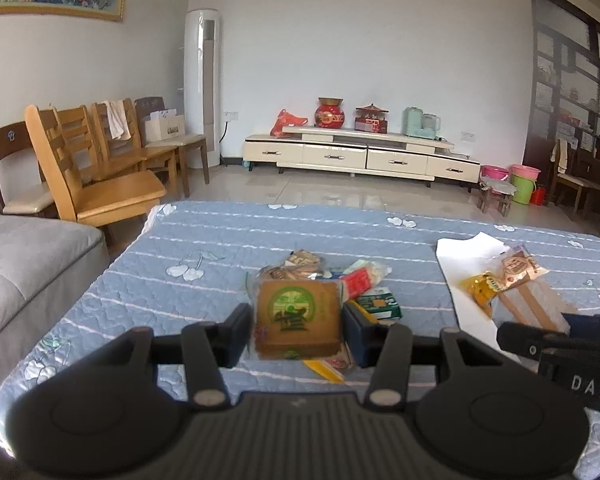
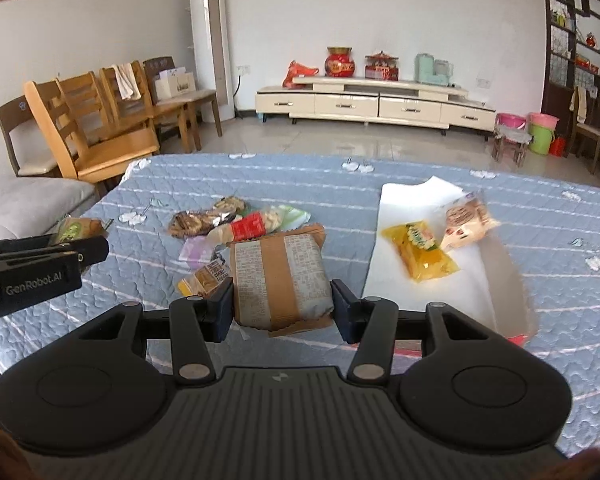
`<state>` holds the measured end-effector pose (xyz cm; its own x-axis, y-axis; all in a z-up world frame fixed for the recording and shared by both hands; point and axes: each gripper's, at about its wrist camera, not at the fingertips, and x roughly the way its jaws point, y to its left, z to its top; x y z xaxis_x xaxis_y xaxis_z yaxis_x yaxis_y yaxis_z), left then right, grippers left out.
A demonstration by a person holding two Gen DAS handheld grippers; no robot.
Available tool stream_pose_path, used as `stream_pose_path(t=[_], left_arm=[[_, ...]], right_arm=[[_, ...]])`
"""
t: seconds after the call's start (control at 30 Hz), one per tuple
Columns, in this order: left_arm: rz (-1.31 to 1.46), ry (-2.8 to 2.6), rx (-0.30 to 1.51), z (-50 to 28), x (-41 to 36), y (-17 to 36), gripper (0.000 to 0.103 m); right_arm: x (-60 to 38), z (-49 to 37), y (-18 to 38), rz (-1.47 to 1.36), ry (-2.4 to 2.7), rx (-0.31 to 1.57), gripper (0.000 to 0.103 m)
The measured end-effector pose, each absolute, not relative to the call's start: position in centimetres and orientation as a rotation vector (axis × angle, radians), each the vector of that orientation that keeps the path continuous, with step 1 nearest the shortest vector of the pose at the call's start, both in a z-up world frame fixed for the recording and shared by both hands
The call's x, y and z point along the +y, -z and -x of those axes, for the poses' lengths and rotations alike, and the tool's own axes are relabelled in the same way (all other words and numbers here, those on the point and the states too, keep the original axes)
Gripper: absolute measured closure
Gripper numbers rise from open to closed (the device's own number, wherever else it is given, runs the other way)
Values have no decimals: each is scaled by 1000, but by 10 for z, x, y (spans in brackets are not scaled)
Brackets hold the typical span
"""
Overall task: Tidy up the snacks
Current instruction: 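Carry the cake and pastry to the white tray and release them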
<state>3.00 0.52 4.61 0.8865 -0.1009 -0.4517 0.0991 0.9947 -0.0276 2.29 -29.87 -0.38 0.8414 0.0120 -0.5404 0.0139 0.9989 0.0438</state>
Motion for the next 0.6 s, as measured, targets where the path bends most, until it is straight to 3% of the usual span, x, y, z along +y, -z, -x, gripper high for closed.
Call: stream_pose_path(t=[0.6], left_arm=[[-17,131,438,-11,-11,-57,54]], right_arm=[[-307,6,-13,-45,38,499,41]])
